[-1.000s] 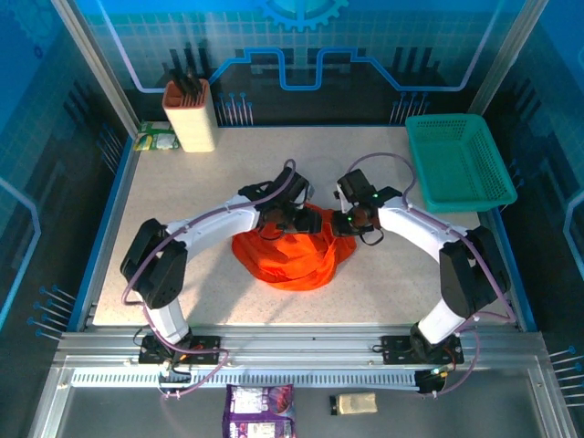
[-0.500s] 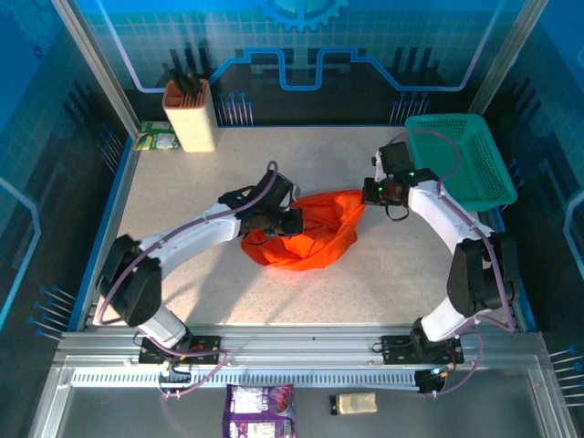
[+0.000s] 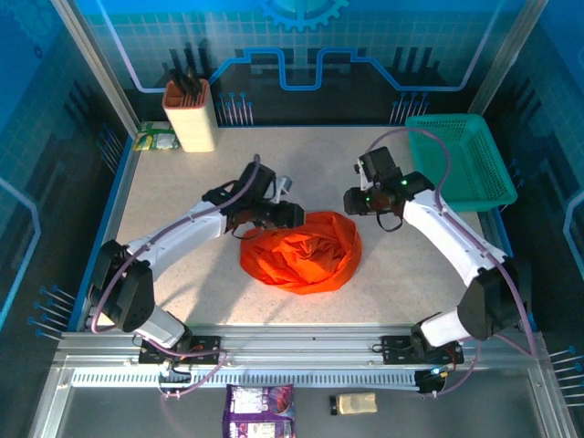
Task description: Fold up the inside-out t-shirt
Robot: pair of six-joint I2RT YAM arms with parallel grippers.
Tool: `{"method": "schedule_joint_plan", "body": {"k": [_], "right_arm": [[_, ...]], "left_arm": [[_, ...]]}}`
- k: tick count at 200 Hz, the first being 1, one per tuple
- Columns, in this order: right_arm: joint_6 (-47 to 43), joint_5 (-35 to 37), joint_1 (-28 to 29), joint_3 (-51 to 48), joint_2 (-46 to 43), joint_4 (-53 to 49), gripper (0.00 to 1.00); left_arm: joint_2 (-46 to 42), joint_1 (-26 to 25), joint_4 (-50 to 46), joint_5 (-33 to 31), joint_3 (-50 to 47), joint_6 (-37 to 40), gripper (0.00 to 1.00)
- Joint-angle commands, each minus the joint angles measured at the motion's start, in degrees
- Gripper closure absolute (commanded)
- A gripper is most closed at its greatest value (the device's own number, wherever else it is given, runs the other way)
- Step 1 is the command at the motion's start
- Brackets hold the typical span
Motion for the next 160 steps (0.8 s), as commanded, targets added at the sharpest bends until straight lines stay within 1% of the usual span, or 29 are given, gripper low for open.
{"method": "schedule_joint_plan", "body": {"k": [1,9,19,43,61,83,92,104,114,125,132,143,147,160], "right_arm": [[3.1,-1.5,6.0,1.1,0.6,-3.9,0.51],[4.0,-1.6,8.6,1.1,1.7,-4.0,0.51],[5.4,-2.1,11.8,0.8,3.2,-3.6,0.51],[8.1,-3.9,17.1,0.5,7.6,-2.4,0.48],[9.6,-3.9,19.7,0.2,10.3,-1.4,0.44],[10.8,-5.0,21.2,-1.2,12.4,0.4,0.45],[11.0,-5.4,21.3,-1.8,12.8,0.6,0.48],[11.2,-4.9,21.4,-2.6,12.4,0.2,0.57],[11.4,-4.1,21.4,-3.2,11.3,-0.1,0.66],[11.0,-3.4,21.2,-3.4,10.0,-0.6,0.79],[10.6,-3.0,21.2,-3.3,9.3,-1.0,0.88],[10.0,-2.4,20.5,-3.2,8.1,-2.1,0.98],[9.7,-2.1,20.3,-3.3,7.7,-2.4,1.0],[8.7,-1.5,19.0,-3.3,6.0,-3.4,1.0]], "left_arm": [[2.3,2.6,-5.1,-0.2,3.6,2.7,0.55],[2.5,2.5,-6.5,-0.7,3.5,3.6,0.55],[2.2,2.6,-6.8,0.2,2.3,3.7,0.55],[1.4,2.4,-6.5,3.1,-1.3,4.4,0.53],[2.7,2.4,-7.0,3.8,-2.7,5.5,0.52],[5.0,2.3,-5.2,5.8,-3.4,5.7,0.53],[6.1,2.2,-4.4,6.7,-3.3,5.7,0.56],[7.5,2.2,-4.1,7.7,-2.7,5.8,0.61],[8.4,2.2,-3.9,7.8,-2.3,5.9,0.65],[9.2,2.2,-3.5,7.7,-1.9,6.0,0.72],[9.6,2.2,-3.2,7.7,-1.6,6.1,0.79],[10.0,2.2,-2.6,7.5,-0.9,6.0,0.89],[10.1,2.3,-2.4,7.2,-0.6,5.9,0.92],[9.8,2.8,-1.6,5.9,0.3,5.4,0.99]]}}
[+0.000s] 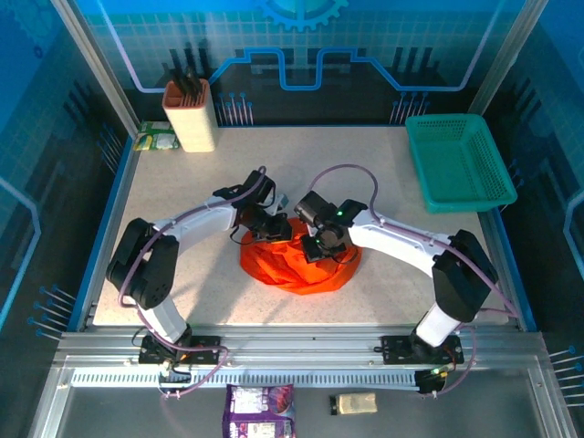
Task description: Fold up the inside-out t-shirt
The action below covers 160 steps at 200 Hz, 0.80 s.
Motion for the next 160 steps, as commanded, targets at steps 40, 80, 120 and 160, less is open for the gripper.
{"method": "schedule_joint_plan", "body": {"k": [40,80,120,160], "right_arm": [[-7.3,3.8,-9.8,5.2,-9.3,-7.6,1.0],[-14.4,6.0,-18.6,13.8,-13.8,-12.8,1.0],[-14.9,4.7,-24.2,9.4,-18.1,-11.3,0.99],[-12.2,-12.3,-19.4,-3.4,-18.6,2.2,0.98]], "left_arm": [[-2.3,7.3,1.1,-1.9,10.6,-0.3,1.0],[-7.1,15.4,-3.7,-3.6,18.2,1.8,1.0],[-14.8,22.2,-4.8,-2.7,10.8,2.0,1.0],[-16.6,18.6,0.2,1.5,-1.2,0.0,0.98]]}}
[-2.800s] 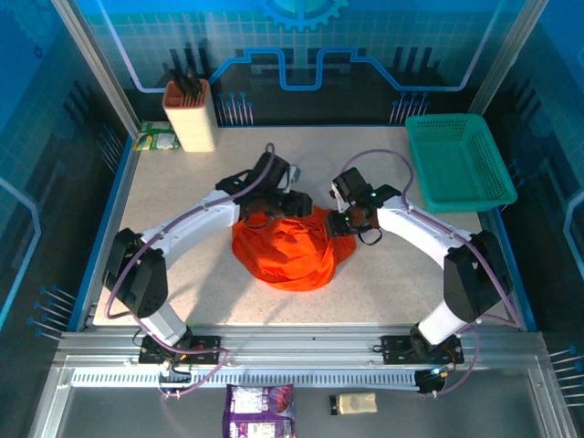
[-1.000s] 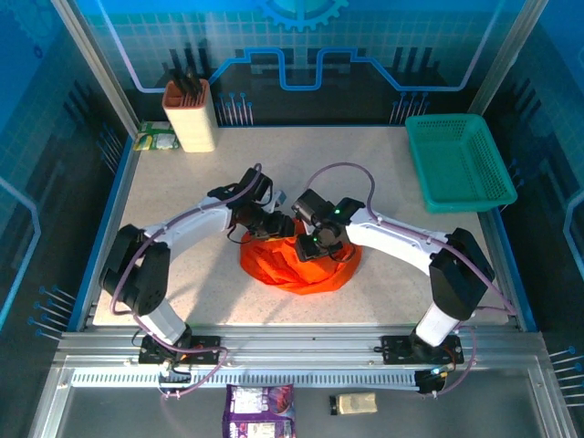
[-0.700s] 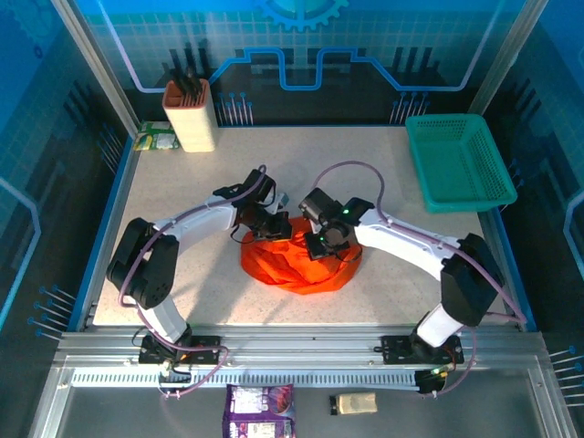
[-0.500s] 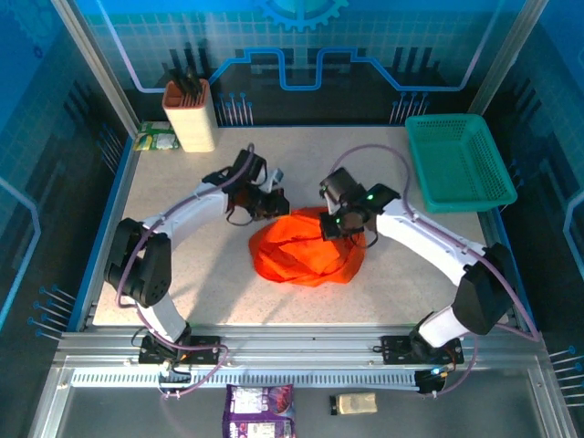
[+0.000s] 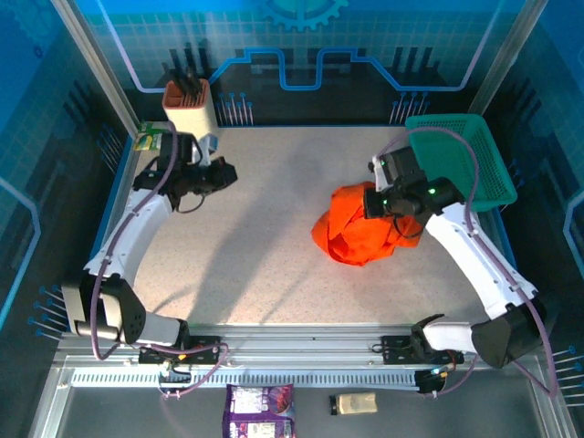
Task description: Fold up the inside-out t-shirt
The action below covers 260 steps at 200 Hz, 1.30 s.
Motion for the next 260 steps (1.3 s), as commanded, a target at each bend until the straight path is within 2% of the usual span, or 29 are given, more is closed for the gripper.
{"method": "schedule_joint_plan", "body": {"k": [1,15,30,46,68,87,129,157,168,177,192,202,213,221,233,260], "right_arm": [[1.1,-12.6,4.5,-6.4,1.1,8.4,0.98],[1.4,-19.5,9.2,-8.0,2.9,13.4,0.95],[-1.5,-24.5,13.8,-7.3,5.5,12.9,0.79],[-2.0,-19.1,15.5,-6.4,6.2,8.0,0.66],[2.5,-8.7,11.8,-9.0,3.0,3.4,0.6],[6.9,-1.8,8.5,-11.4,0.4,-0.2,0.57],[12.3,-0.4,7.8,-18.8,-0.8,-0.2,0.45],[13.7,-3.7,8.1,-25.1,0.6,7.2,0.37],[13.3,-4.1,7.8,-26.2,2.4,9.6,0.37],[12.5,-3.4,7.5,-25.9,4.3,10.1,0.43],[11.0,-1.0,7.1,-23.4,6.3,9.3,0.67],[9.8,0.7,6.8,-20.6,6.5,8.8,0.86],[8.1,1.4,5.9,-17.4,6.3,8.2,0.98],[6.8,1.6,5.0,-14.8,6.3,7.8,1.0],[4.8,1.6,3.1,-10.7,6.9,6.8,1.0],[1.0,1.5,-0.9,-3.5,10.4,5.4,1.0]], "left_arm": [[0.6,-3.5,0.6,2.8,-6.1,-0.6,0.97],[1.3,-7.0,1.7,1.6,-6.8,-1.0,0.86],[2.9,-10.7,2.5,2.0,-5.4,-1.2,0.73],[5.3,-14.7,0.2,1.3,-2.5,0.4,0.65],[7.0,-19.2,-2.1,0.0,0.0,1.9,0.55],[8.2,-22.8,-2.6,-0.6,1.0,1.3,0.5],[14.6,-33.1,-7.1,-6.3,5.6,3.8,0.43],[21.5,-36.7,-10.6,-7.0,7.8,7.1,0.42],[24.0,-36.9,-11.5,-8.1,7.4,7.8,0.41],[25.4,-36.9,-11.9,-9.5,6.8,8.1,0.42],[26.6,-36.8,-12.7,-13.1,5.8,8.5,0.52],[26.0,-36.3,-12.4,-16.3,4.9,8.1,0.66],[23.6,-34.6,-11.0,-17.4,3.3,7.2,0.8],[21.1,-32.5,-9.4,-16.5,1.6,6.1,0.88],[16.5,-28.7,-6.8,-13.4,-0.9,4.7,0.94],[9.0,-21.6,-5.9,-8.7,-3.4,4.5,0.96]]}}
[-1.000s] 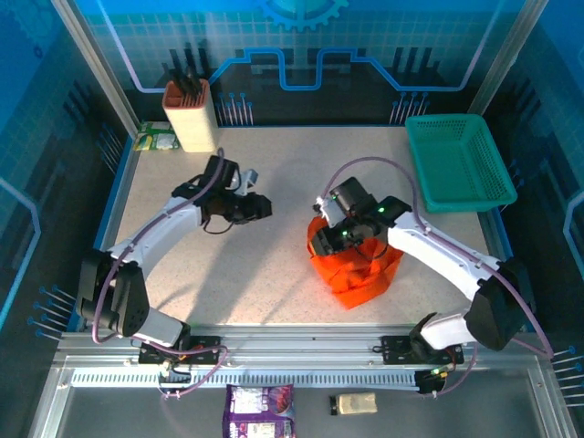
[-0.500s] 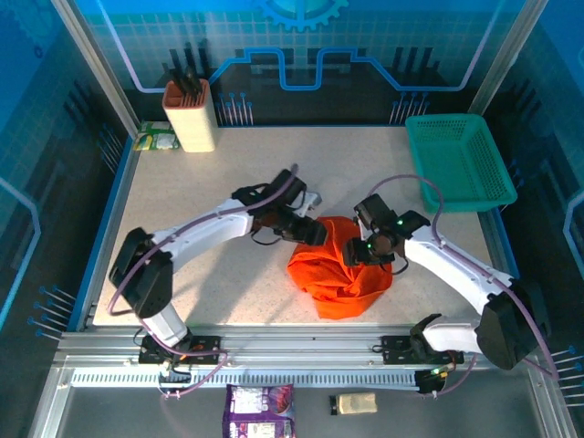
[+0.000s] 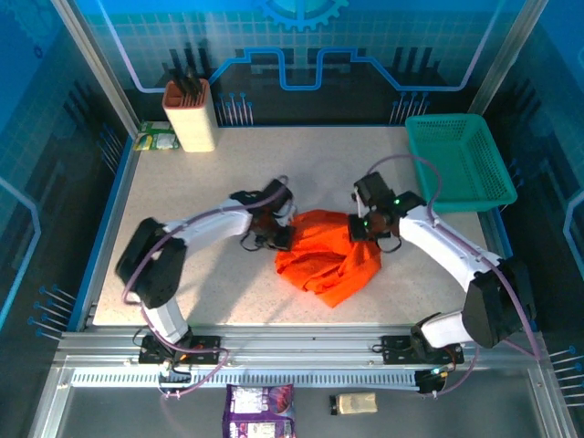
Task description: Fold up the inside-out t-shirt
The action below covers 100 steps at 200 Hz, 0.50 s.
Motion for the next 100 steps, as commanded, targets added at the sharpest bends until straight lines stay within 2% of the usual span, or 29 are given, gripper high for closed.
{"method": "schedule_joint_plan", "body": {"k": [1,28,50,61,84,100], "right_arm": [[-4.9,1.4,-3.6,5.9,3.2,-1.6,1.0],[-5.7,0.7,-5.0,10.3,6.7,-2.3,1.0],[-5.0,1.5,-4.3,11.7,6.7,-2.7,0.76],[-4.6,2.9,-3.6,11.8,5.9,-3.3,0.63],[-3.6,5.1,-1.3,11.0,3.8,-5.1,0.58],[-1.4,4.2,1.6,9.1,2.3,-4.8,0.57]], "left_arm": [[-7.9,5.4,1.6,3.6,-1.4,-1.1,0.96],[-9.4,9.3,-0.3,4.2,-2.0,0.2,0.93],[-10.1,9.6,-1.5,2.0,-0.1,0.2,0.8],[-10.8,9.4,-1.1,2.4,1.1,-0.6,0.7],[-11.0,6.3,-1.7,1.9,4.6,-1.1,0.61],[-9.1,2.5,-3.2,0.9,7.5,-0.7,0.6]]}}
